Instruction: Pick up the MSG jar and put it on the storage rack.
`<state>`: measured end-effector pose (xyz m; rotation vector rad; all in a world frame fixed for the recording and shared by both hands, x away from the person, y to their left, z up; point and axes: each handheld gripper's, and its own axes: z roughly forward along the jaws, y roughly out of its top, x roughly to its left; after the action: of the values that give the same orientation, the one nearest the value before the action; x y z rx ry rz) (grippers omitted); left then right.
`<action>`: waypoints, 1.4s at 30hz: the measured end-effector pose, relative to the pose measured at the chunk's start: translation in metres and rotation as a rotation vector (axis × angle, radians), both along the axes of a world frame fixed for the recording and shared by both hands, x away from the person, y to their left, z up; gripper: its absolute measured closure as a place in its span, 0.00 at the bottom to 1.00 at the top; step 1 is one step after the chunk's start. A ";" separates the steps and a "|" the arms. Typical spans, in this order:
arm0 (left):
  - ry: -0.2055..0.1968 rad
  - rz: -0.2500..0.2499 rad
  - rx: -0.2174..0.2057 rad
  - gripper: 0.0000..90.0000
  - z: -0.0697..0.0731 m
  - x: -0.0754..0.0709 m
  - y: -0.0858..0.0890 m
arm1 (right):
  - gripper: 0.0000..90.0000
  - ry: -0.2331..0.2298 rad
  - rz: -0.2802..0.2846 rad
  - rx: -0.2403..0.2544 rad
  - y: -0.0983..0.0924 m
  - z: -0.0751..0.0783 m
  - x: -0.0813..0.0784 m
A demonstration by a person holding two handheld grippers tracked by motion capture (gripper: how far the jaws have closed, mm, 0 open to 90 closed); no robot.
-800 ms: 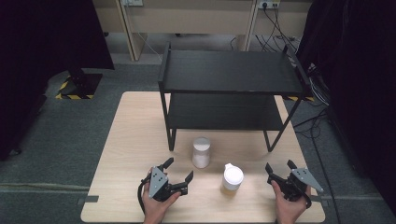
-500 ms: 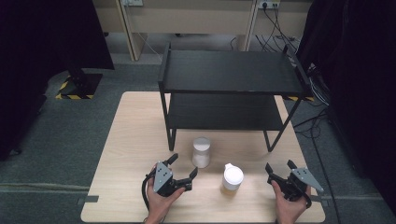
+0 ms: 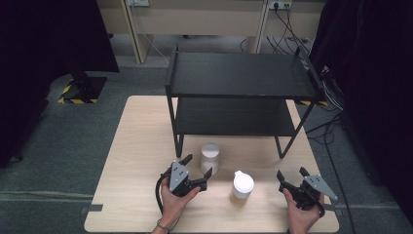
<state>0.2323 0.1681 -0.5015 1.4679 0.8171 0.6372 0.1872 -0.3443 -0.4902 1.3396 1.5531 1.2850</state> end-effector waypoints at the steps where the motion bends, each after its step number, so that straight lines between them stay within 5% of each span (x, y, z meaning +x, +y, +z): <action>1: -0.001 -0.001 0.001 0.15 0.001 0.002 -0.002 | 0.08 0.001 0.000 0.002 0.000 0.000 0.000; 15: 0.009 0.002 0.022 0.22 0.010 0.019 -0.020 | 0.08 0.007 0.004 0.004 -0.001 0.001 0.001; 23: 0.009 0.031 0.001 0.35 0.010 0.020 -0.027 | 0.08 0.009 0.008 0.002 -0.001 0.001 0.002; 42: 0.046 0.020 0.048 0.37 0.026 0.020 -0.026 | 0.08 0.012 0.009 0.009 -0.002 0.001 0.002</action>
<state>0.2519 0.1422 -0.4756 1.5243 0.8578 0.6442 0.1896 -0.3466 -0.4889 1.3494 1.5651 1.2931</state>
